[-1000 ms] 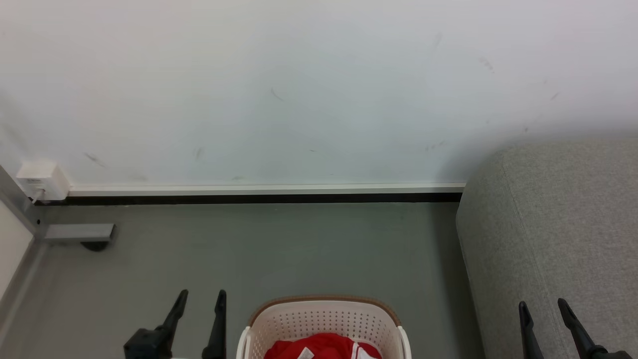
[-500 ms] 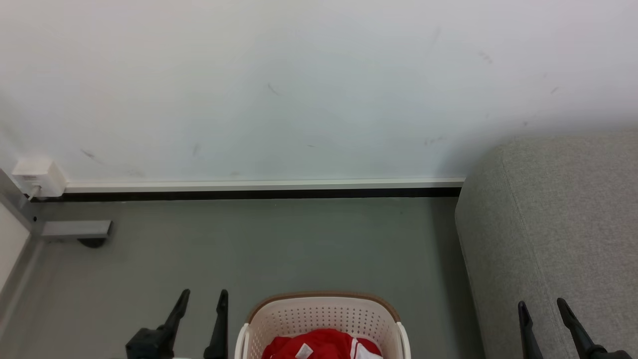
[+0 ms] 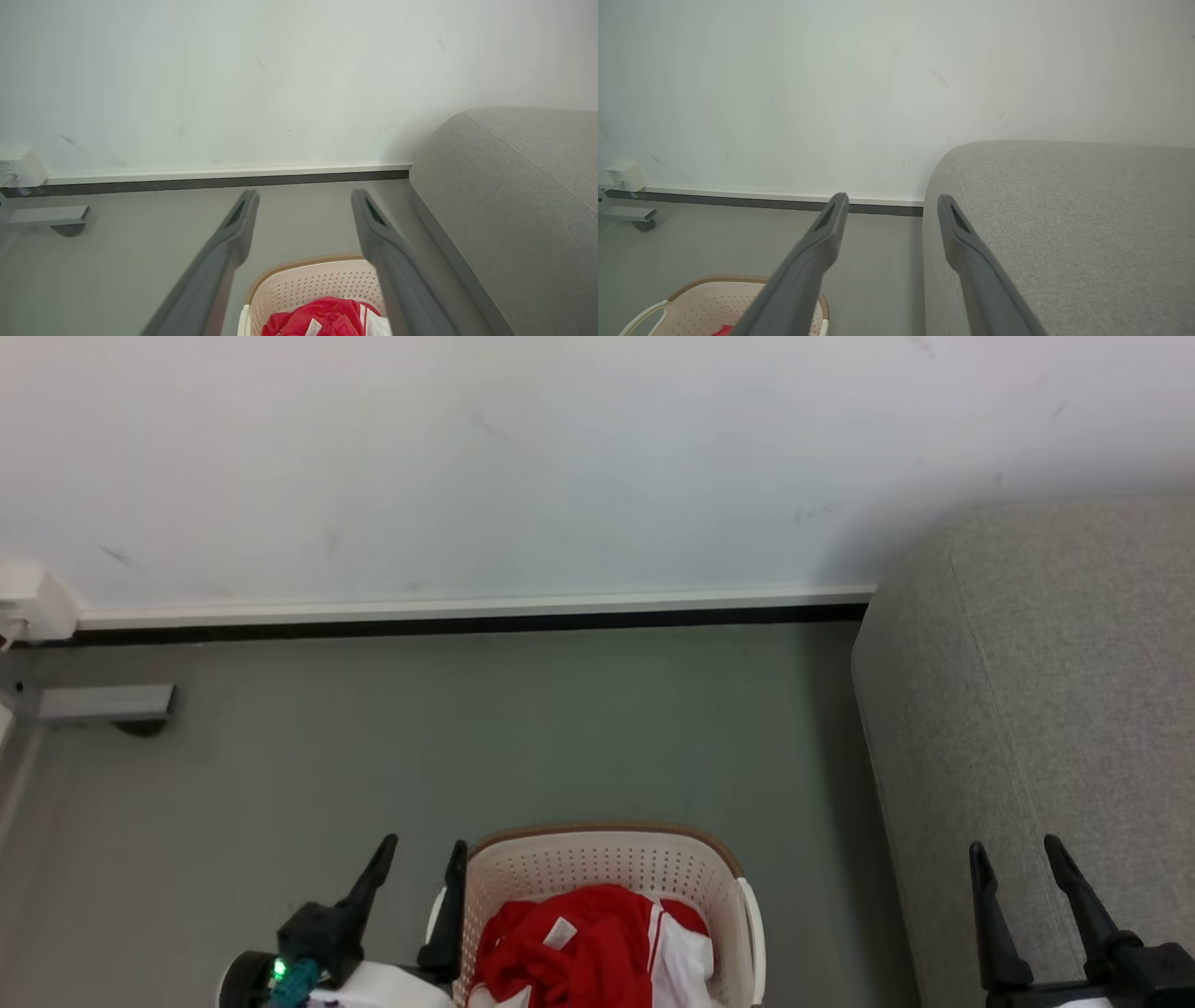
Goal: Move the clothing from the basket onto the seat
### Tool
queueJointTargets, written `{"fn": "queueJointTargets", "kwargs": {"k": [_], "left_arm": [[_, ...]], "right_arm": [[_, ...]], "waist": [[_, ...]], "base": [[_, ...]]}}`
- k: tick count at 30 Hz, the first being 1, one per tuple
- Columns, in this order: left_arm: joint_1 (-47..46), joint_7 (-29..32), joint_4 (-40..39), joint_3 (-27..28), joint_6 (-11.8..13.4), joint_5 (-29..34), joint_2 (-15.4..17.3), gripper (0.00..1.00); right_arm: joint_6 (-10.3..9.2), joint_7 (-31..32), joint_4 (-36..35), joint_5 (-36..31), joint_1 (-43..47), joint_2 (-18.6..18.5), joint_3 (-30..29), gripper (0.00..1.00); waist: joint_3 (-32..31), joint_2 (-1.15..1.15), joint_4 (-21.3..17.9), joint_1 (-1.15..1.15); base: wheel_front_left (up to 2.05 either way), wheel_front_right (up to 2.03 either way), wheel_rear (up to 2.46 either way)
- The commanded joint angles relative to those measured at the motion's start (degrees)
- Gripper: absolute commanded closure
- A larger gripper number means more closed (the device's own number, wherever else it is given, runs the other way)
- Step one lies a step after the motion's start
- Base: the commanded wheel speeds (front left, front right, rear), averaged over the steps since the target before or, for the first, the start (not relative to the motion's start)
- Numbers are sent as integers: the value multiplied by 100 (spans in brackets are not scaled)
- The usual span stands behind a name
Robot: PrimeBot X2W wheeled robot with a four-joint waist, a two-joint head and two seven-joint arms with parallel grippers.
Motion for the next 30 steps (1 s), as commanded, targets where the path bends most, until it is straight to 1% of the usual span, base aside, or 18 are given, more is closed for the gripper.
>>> {"fn": "queueJointTargets", "kwargs": {"k": [1, 7, 15, 21, 26, 30], "left_arm": [[-89, -2, 56, -14, -19, 89, 17, 0], [-746, 35, 684, -360, -87, 178, 19, 0], [-1806, 709, 1539, -1151, -167, 298, 21, 0], [-2464, 1314, 2143, -1559, -45, 160, 23, 0], [-2959, 1891, 2688, -1667, 166, 66, 23, 0], [-3300, 2102, 3080, -1658, 312, 123, 74, 0]], "right_arm": [[-14, -2, -20, 38, -73, -27, -10, 0], [-14, -1, -127, 75, -460, -15, 0, 0], [-14, 0, -264, 159, -1003, 10, 52, 0], [-14, 0, -339, 241, -1366, 54, 137, 0], [-14, 0, -414, 352, -1647, 79, 274, 0], [-14, 0, -524, 497, -1838, 83, 364, 0]], "waist": [[229, 0, -64, 0], [899, 0, -162, 0], [1813, 0, -373, 0], [2420, 0, -662, 0], [2959, 0, -976, 0], [3368, 0, -1207, 0]], "base": [[0, 0, 0], [0, 0, 0], [0, 0, 0], [0, 0, 0], [0, 0, 0], [0, 0, 0]]}}
